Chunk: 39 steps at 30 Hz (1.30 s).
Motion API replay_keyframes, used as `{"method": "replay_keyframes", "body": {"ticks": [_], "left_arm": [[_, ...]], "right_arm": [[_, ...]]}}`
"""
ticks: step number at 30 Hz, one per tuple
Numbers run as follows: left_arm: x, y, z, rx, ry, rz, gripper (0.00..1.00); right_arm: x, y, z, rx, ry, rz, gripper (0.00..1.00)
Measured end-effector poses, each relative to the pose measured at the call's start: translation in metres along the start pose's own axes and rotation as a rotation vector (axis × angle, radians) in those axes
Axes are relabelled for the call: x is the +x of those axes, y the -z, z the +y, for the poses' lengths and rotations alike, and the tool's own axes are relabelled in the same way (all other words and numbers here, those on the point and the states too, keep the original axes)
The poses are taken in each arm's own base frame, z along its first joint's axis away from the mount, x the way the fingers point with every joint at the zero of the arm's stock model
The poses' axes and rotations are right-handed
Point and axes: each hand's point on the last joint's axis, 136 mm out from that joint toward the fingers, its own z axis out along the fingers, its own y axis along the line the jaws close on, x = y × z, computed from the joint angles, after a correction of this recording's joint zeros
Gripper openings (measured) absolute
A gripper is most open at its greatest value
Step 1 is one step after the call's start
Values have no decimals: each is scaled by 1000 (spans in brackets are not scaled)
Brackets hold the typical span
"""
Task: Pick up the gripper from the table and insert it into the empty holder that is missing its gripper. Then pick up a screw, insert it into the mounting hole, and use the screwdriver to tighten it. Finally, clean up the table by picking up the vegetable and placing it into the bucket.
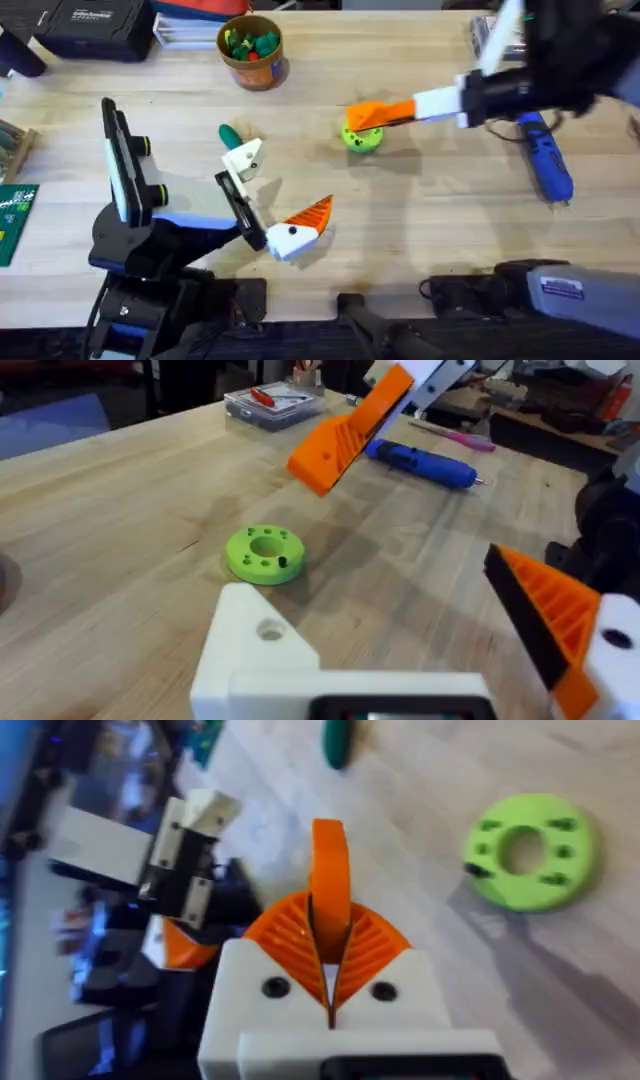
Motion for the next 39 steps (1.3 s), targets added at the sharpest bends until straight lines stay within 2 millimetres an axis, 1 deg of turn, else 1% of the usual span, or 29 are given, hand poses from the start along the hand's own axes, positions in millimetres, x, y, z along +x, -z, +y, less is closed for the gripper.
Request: {"method": "replay_keyframes", "body": {"ticks": [4, 8, 12, 15, 21, 25, 31, 39], "left_arm": [[0, 0, 0, 0, 0, 0, 986], [0, 0, 0, 0, 0, 0, 985], [0, 0, 0, 0, 0, 0, 985], [0, 0, 0, 0, 0, 0, 985], [0, 0, 0, 0, 0, 0, 985], [0, 0, 0, -1, 0, 0, 985], [0, 0, 0, -1, 1, 0, 985], [0, 0, 0, 0, 3, 0, 985]], "right_arm": [[2, -33, 7, -154, -104, 63, 10], [7, -62, 14, -283, -243, 140, 10], [13, -84, 24, -413, -333, 211, 10], [17, -95, 33, -466, -364, 256, 10], [15, -110, 52, -524, -343, 311, 10], [14, -115, 57, -521, -379, 337, 10], [15, -116, 58, -511, -433, 356, 10], [15, -121, 52, -464, -466, 352, 10]]}}
